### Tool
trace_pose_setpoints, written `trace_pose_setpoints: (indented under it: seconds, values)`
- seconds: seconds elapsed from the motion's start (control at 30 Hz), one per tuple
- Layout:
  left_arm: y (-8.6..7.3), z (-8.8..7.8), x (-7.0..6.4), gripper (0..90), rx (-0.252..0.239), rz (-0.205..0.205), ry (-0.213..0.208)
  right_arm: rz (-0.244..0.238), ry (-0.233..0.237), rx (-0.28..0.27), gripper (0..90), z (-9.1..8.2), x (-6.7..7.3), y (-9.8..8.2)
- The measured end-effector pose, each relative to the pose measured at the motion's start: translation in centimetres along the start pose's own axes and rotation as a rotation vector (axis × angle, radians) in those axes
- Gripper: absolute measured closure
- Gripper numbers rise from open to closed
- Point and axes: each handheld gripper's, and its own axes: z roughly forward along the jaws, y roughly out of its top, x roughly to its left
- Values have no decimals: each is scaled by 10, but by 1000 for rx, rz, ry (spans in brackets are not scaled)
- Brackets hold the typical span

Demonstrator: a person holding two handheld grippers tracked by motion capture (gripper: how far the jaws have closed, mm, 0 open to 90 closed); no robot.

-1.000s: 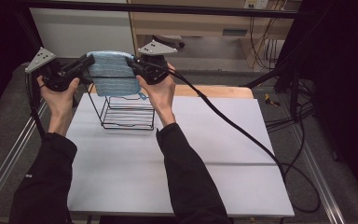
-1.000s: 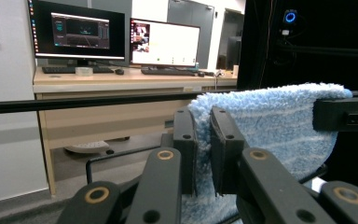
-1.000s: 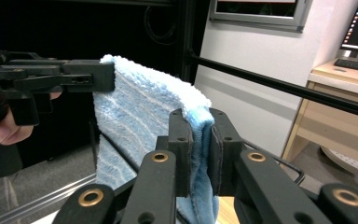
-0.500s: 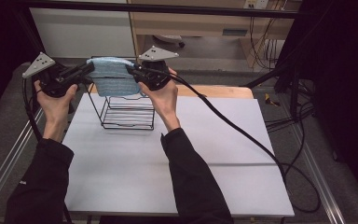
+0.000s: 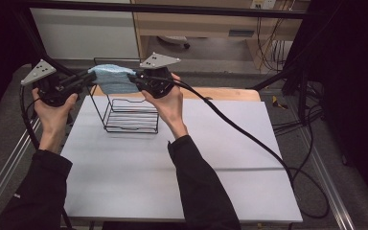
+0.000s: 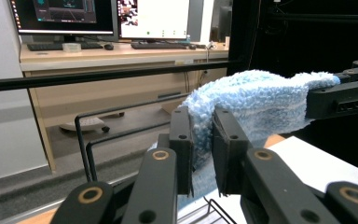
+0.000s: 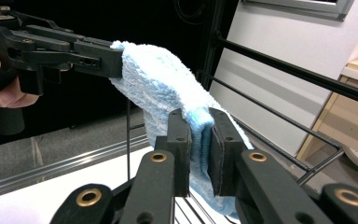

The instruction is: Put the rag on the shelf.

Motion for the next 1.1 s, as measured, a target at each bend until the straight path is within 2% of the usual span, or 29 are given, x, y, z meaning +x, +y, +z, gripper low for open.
trace_pose_setpoints:
  seconds: [0.1, 0.27, 0.37, 0.5, 0.73, 1.0, 1.1]
  values:
    - [2, -2, 0, 776, 18, -2, -3, -3, 2, 8, 809, 0, 1, -1]
    - [15, -8, -1, 721, 55, -4, 16, -9, 7, 15, 810, -1, 1, -1]
    - [25, -12, -1, 718, 55, -34, 15, -15, 11, 20, 809, 0, 2, -2]
    - [38, -13, -1, 771, 63, -61, 24, -2, 22, 17, 809, -1, 1, -5]
    - [49, 5, 1, 896, 150, -82, 25, -14, 38, 27, 807, -2, 1, -7]
    - [55, 12, 5, 898, 159, -76, 52, -25, 54, 44, 807, -1, 1, -10]
    - [54, 14, 5, 898, 174, -81, 34, -29, 54, 44, 806, -1, 1, -10]
